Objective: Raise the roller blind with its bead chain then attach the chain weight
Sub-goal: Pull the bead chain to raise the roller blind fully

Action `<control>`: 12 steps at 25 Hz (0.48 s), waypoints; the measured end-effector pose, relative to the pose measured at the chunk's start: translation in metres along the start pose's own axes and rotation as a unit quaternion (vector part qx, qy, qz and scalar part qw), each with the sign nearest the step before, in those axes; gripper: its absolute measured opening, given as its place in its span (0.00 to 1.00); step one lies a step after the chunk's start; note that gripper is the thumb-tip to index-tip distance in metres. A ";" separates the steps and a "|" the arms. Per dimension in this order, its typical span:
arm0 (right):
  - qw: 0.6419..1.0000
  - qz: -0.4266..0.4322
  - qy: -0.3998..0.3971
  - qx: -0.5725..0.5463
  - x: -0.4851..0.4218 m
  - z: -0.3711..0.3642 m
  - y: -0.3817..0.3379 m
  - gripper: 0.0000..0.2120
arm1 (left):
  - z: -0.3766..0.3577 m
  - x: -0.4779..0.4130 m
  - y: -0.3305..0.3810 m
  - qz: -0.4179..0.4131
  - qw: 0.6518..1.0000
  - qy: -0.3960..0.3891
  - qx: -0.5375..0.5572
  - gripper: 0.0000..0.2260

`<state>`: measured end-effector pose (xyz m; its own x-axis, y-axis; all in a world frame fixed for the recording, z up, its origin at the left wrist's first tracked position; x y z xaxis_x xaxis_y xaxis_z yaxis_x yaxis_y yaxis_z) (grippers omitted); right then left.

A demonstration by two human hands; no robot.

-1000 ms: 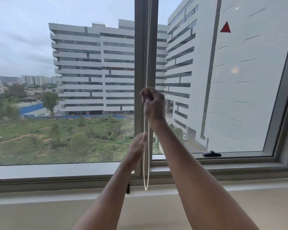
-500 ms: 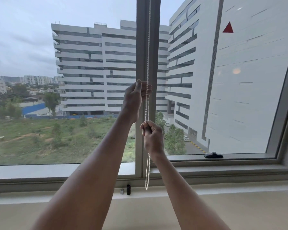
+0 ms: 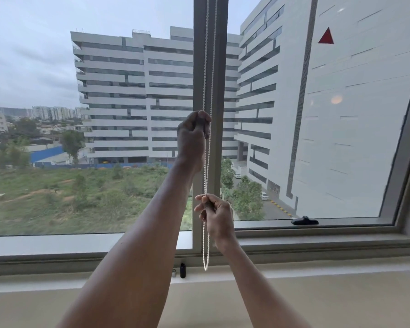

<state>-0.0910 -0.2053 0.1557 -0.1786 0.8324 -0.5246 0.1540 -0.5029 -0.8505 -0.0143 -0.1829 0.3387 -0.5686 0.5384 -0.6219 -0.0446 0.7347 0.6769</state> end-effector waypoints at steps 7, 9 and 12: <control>0.998 0.012 0.052 0.018 -0.013 0.013 -0.004 0.16 | 0.000 0.009 -0.003 -0.003 1.000 -0.008 -0.023 0.19; 0.996 0.022 0.088 -0.002 -0.021 0.016 -0.014 0.17 | 0.006 0.019 -0.015 0.011 0.999 -0.010 -0.032 0.19; 0.992 0.057 0.110 0.004 -0.043 0.018 -0.040 0.15 | 0.021 0.039 -0.045 0.037 0.999 -0.003 -0.029 0.17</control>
<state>-0.1066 -0.2253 0.2117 0.0552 0.8002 -0.5972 0.1530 -0.5978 -0.7869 -0.0169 -0.1865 0.2753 -0.5675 0.5924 -0.5718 -0.0514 0.6676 0.7427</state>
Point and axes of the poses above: each hand's wrist, its own x-axis away from the middle knuckle, its own z-axis out of the back of the hand, y = z × x, the point moved 1 cm from there along -x, towards the middle knuckle, and after that the axes turned 6 degrees about y, right-handed, at the moved point
